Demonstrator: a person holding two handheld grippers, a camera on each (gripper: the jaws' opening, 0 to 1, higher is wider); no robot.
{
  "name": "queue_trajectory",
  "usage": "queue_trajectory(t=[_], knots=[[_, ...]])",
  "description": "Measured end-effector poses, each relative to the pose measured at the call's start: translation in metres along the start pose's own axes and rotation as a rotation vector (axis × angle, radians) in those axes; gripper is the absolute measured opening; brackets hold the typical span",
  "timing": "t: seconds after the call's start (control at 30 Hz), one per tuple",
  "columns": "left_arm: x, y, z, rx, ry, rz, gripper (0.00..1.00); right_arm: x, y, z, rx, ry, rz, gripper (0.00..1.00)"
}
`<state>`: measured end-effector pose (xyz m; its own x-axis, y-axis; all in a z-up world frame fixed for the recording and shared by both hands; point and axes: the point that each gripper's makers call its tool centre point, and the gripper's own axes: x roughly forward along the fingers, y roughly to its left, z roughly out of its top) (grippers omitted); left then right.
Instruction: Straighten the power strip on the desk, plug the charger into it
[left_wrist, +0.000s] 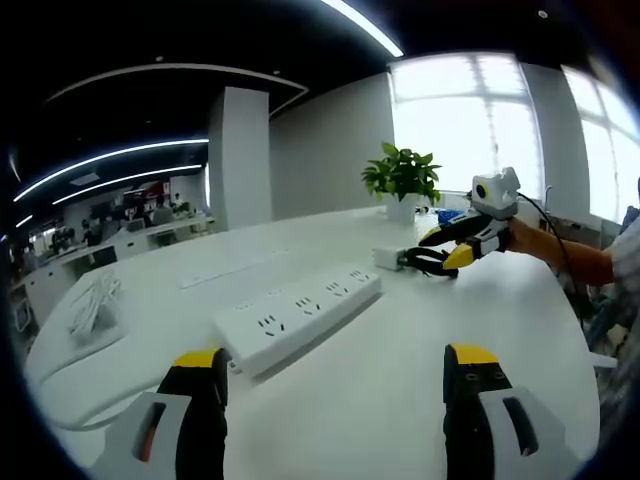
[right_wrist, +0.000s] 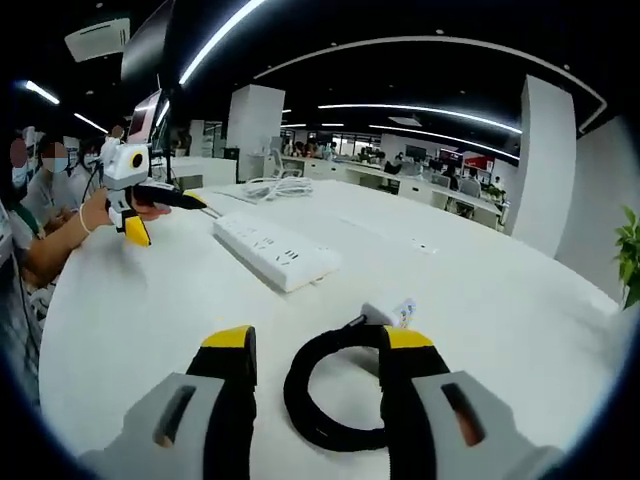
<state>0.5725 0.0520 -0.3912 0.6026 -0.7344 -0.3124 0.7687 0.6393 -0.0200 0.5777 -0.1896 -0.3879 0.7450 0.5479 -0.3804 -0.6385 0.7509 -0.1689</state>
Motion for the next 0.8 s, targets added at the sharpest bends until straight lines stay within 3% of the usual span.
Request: queue_trajectory(t=[0.43, 0.8], knots=[[0.0, 0.001, -0.001, -0.005, 0.001, -0.001, 0.91, 0.001, 0.007, -0.02, 0.046, 0.094, 0.024, 0.5], [-0.001, -0.002, -0.001, -0.004, 0.0, -0.011, 0.91, -0.001, 0.008, -0.028, 0.042, 0.134, 0.014, 0.49]])
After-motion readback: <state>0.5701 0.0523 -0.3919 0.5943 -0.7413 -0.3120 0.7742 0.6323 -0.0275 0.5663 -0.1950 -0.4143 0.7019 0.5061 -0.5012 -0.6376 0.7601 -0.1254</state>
